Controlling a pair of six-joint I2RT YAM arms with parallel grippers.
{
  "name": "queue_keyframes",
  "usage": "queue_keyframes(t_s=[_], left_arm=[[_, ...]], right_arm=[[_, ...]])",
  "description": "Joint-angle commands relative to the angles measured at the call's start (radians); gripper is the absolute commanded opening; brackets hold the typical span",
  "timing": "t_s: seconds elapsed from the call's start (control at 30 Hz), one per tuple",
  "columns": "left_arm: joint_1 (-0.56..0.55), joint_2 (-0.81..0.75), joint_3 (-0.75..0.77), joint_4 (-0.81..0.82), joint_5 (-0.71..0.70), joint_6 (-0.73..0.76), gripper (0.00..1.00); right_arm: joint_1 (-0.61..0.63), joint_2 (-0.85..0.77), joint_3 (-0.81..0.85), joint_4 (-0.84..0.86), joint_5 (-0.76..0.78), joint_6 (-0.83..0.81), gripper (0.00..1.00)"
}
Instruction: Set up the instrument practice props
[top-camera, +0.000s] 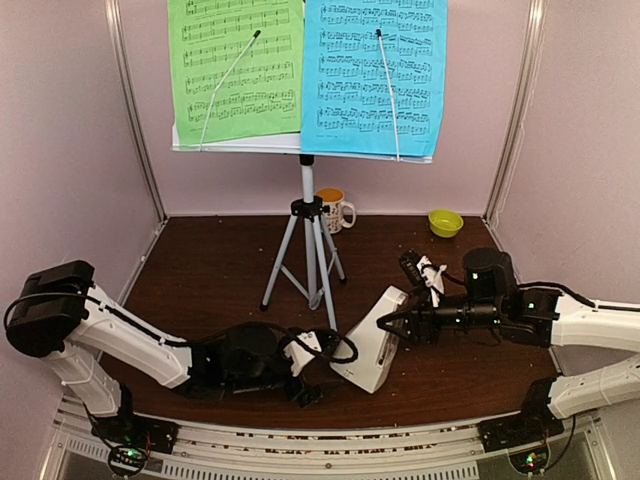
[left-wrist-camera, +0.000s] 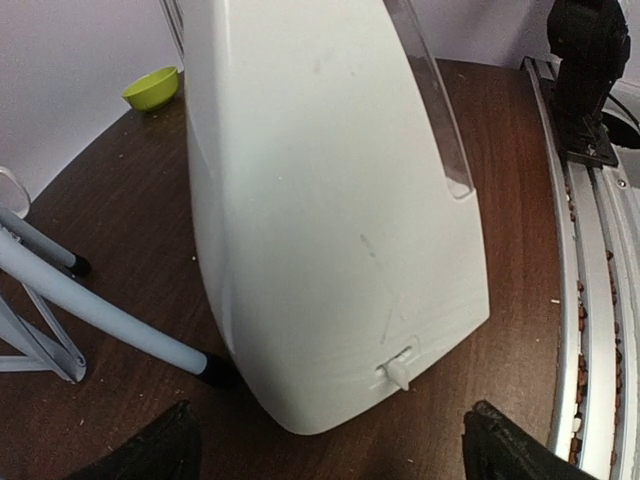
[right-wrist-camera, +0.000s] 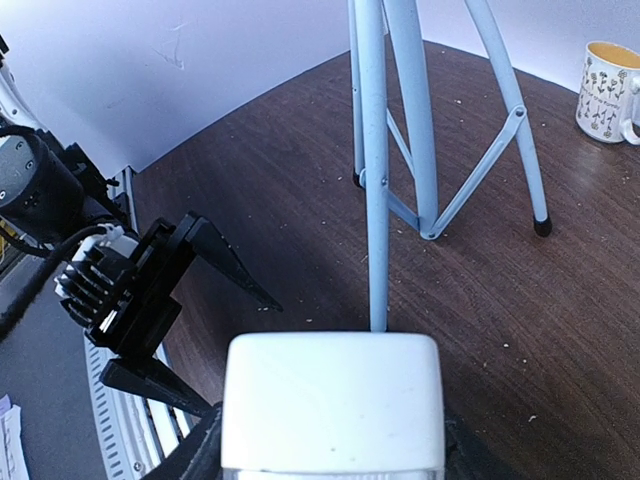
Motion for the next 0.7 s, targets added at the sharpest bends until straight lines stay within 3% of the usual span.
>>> queue_keyframes(t_s=[0.0, 0.33, 0.43, 0.67], left_arm=[[0.017, 0.037, 0.039, 0.047, 0.062, -0.019, 0.92], [0.036, 0.104, 0.113, 0.029, 0.052, -0.042, 0.91], [0.039, 0.121, 0.133, 0.019, 0.066, -0.043, 0.84], [0.058, 0.125, 0.117, 0.046, 0.121, -0.031, 0.56]], right_arm=[[0.007, -0.048, 0.044, 0.124, 0.051, 0.027, 0.13], [0.009, -0.065, 0.042, 0.110, 0.053, 0.033, 0.13], [0.009, -0.070, 0.043, 0.105, 0.053, 0.034, 0.13], [0.009, -0.079, 0.039, 0.094, 0.060, 0.030, 0.13]])
